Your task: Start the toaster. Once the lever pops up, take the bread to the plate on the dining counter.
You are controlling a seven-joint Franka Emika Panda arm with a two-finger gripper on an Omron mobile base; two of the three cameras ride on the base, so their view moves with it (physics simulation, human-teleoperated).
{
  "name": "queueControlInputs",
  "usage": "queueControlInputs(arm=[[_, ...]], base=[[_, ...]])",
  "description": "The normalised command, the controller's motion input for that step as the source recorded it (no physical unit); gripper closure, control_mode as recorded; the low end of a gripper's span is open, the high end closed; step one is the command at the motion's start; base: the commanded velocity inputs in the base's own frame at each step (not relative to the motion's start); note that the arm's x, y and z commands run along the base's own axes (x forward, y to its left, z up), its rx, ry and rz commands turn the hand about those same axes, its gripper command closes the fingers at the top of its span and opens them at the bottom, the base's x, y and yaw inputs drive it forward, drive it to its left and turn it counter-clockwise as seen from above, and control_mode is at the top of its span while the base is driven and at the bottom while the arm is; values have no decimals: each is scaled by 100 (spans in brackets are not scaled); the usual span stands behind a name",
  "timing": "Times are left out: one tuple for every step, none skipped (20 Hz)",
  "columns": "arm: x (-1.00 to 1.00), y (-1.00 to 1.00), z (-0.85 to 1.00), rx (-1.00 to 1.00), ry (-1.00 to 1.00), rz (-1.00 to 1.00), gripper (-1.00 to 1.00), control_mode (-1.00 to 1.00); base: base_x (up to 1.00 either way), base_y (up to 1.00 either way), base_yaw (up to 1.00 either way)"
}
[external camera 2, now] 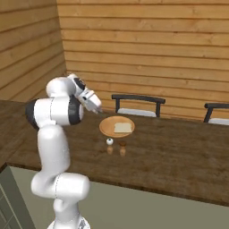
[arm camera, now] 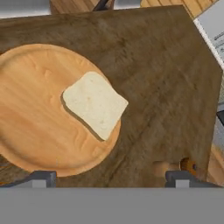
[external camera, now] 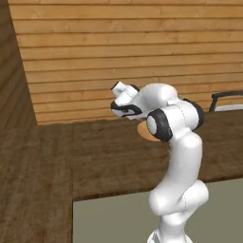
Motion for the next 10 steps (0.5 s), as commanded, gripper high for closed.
queueControlInputs(arm=[[-97, 0, 39, 28, -33, 20, -100, -100], [-91, 0, 32, 29, -37, 21, -100, -100], [-85, 0, 20, 33, -39, 23, -100, -100], [-84, 0, 6, 36, -44, 22, -100, -100], [-81, 0, 0, 36, -49, 20, -100, -100], [-74, 0, 0, 34, -63, 17, -100, -100], [-70, 1, 0, 34, -68, 15, -100, -100], [-62, 6, 0, 34, -73, 14, -100, -100], [-58, 8, 0, 35, -76, 12, -100, -100], [-58, 7, 0, 34, -76, 11, -100, -100]], base=[[0, 0, 0], [0, 0, 0], [0, 0, 0], [0, 0, 0], [0, 0, 0], [0, 0, 0], [0, 0, 0], [0, 0, 0], [0, 0, 0], [0, 0, 0]])
